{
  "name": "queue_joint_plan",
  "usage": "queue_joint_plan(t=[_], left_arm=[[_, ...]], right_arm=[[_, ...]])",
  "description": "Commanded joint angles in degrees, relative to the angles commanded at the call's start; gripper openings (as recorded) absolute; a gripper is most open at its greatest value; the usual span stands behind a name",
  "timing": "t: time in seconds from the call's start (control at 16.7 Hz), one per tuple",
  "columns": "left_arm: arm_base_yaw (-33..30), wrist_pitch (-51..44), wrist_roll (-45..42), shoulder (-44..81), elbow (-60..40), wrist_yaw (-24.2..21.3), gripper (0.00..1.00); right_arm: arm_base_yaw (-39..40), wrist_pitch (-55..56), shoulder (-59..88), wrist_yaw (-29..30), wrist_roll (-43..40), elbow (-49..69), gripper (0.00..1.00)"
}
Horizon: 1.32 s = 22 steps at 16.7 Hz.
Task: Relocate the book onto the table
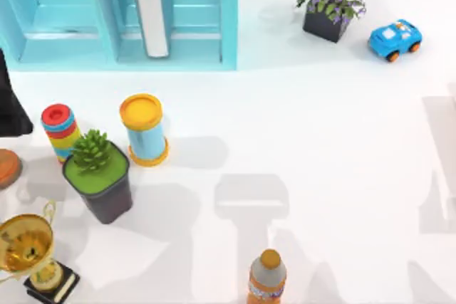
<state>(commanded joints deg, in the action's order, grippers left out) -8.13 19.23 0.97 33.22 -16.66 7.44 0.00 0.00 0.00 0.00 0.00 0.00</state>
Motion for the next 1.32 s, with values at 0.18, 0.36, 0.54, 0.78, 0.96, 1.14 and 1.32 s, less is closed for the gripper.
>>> queue_joint_plan(t=[0.18,0.36,0.54,0.78,0.96,1.14,1.32], left_arm=[[-4.1,8.1,0.4,20.2,-7.1,3.5,1.0],[-8.3,16.2,0.9,41.2,-14.2,6.8,1.0],[-12.4,23.8,1.5,59.4,-21.0,9.6,1.0],[-16.2,32.2,2.3,75.9,-28.4,12.5,1.0],[-17.3,35.8,2.6,81.8,-31.2,13.6,1.0],[-17.4,36.4,2.7,82.8,-31.5,13.8,1.0],[-17.1,36.2,2.6,82.6,-31.3,13.7,1.0]], right_arm=[[0.0,0.0,0.0,0.0,0.0,0.0,1.0],[0.0,0.0,0.0,0.0,0.0,0.0,1.0],[0.0,0.0,0.0,0.0,0.0,0.0,1.0],[0.0,0.0,0.0,0.0,0.0,0.0,1.0],[0.0,0.0,0.0,0.0,0.0,0.0,1.0],[0.0,0.0,0.0,0.0,0.0,0.0,1.0],[0.0,0.0,0.0,0.0,0.0,0.0,1.0]])
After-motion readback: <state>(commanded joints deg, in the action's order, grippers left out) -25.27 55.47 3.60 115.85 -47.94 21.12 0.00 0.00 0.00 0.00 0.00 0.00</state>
